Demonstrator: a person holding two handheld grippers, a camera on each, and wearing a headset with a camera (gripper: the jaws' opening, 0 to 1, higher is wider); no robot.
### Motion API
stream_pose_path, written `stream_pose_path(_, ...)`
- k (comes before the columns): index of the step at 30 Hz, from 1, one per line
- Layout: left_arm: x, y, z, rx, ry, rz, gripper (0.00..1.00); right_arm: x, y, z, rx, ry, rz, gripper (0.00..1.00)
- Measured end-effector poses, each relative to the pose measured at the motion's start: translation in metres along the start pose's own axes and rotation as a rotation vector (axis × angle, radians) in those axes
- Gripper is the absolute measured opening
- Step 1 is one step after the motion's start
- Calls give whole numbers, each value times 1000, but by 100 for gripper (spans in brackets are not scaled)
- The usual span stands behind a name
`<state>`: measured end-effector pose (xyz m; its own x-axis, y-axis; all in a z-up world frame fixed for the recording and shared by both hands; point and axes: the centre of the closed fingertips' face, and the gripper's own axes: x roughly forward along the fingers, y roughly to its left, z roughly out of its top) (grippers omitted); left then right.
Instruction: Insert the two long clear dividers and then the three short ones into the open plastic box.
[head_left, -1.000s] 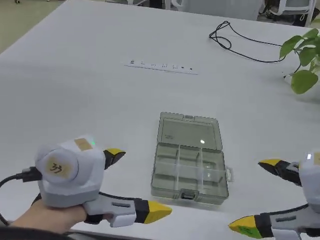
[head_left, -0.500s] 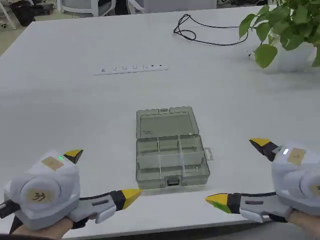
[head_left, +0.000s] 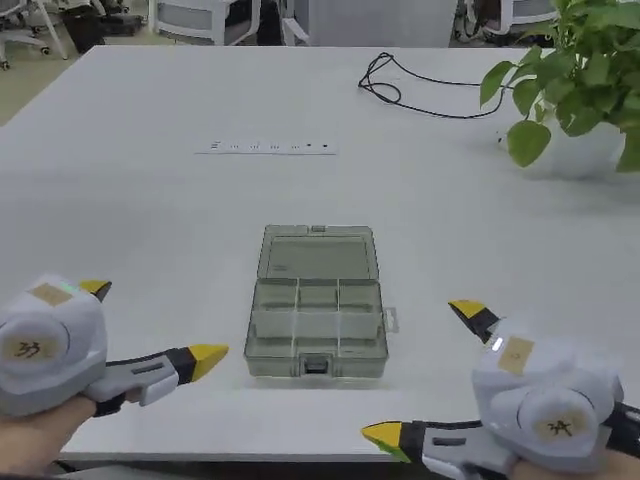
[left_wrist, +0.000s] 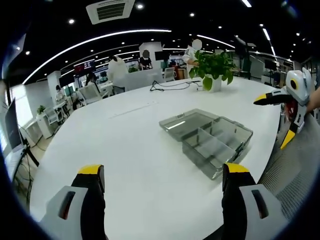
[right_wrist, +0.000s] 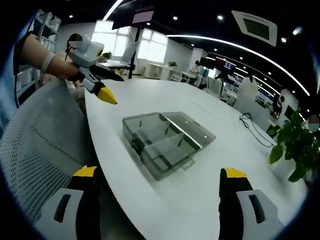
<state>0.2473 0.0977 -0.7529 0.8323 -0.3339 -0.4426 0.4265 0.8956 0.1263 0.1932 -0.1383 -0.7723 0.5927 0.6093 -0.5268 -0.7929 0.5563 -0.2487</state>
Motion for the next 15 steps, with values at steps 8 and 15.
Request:
stream_pose_path(8, -1, 3, -5, 36, 32, 34, 97, 1, -2, -2, 29, 11, -6, 98)
stream_pose_path(15, 0, -11, -12, 77, 74, -12, 98, -3, -10, 0, 115, -14, -36, 97)
